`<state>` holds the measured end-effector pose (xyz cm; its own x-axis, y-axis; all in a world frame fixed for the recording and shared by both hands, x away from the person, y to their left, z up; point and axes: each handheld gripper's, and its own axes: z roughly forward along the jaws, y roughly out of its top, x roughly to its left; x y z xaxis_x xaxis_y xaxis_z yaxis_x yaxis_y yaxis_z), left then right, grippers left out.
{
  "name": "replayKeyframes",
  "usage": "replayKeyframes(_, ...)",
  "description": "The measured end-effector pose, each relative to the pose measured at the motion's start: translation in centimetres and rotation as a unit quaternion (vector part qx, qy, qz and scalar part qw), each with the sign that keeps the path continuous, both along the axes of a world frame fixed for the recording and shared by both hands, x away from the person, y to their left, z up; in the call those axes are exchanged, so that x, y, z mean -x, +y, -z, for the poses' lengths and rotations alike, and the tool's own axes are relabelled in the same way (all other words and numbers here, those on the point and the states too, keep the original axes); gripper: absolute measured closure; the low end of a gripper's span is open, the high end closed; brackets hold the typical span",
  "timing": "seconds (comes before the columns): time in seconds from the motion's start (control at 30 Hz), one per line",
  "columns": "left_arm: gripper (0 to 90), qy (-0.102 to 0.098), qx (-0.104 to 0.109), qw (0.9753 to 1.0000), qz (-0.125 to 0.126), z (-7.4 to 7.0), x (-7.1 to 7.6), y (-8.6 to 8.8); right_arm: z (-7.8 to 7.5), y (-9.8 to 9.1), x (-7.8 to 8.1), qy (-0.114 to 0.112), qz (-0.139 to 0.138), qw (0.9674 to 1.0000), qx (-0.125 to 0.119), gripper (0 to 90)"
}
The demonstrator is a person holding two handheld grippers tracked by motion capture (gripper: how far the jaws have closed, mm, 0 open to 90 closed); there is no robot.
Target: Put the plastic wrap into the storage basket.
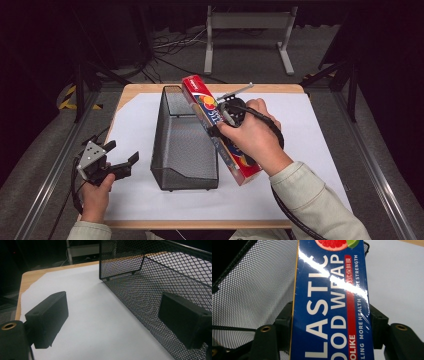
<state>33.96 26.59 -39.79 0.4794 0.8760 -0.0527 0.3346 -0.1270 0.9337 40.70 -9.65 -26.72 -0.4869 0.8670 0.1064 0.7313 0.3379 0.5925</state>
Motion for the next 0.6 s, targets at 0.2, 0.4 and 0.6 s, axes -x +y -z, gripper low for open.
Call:
replayKeyframes(0.2,10.1,0.0,0.0,1.0,-0.001,0.0,0.0,0.1,0.9,1.3,-0.7,0.01,-0.003,0.9999,-0.006,39.3)
replayKeyframes(0.4,10.1,-0.001,0.0,1.0,-0.002,0.0,0.0,0.1,1.9,2.6,-1.2,0.017,-0.002,0.9999,-0.001,39.2)
replayKeyframes(0.6,10.1,-0.001,0.0,1.0,-0.002,0.0,0.0,0.1,2.7,3.9,-1.3,0.015,-0.008,0.9998,0.009,39.2)
